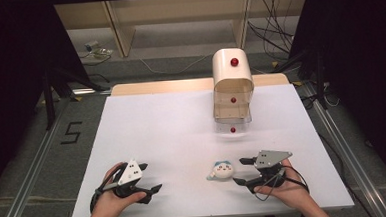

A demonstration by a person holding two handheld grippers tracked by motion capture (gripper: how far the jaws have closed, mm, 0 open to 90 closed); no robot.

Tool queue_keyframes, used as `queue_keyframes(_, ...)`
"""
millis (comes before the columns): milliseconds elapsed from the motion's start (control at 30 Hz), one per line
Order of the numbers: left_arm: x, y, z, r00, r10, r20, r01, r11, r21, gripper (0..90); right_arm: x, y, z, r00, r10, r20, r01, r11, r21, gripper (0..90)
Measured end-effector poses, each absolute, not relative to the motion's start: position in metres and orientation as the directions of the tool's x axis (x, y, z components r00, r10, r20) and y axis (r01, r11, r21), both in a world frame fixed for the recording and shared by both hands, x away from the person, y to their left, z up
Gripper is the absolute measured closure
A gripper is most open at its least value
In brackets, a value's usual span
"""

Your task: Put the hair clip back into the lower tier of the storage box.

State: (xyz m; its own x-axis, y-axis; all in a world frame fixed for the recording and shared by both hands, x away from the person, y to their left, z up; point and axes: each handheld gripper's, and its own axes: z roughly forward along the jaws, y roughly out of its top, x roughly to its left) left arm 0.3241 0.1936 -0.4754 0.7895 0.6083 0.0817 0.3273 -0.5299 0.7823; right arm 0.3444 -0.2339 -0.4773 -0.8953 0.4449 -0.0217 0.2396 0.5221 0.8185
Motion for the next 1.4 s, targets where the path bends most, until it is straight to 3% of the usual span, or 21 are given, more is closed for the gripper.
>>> queue_keyframes(833,0.324,0.192,-0.477,0.795,0.601,0.078,0.327,-0.534,0.779,16.9,0.375,-0.198,-0.490,-0.913,0.407,0.023,0.283,0.592,0.754,29.7)
queue_keyframes(1400,0.324,0.193,-0.477,0.793,0.605,0.070,0.331,-0.526,0.784,17.8,0.376,-0.195,-0.494,-0.925,0.380,0.015,0.266,0.618,0.740,42.2)
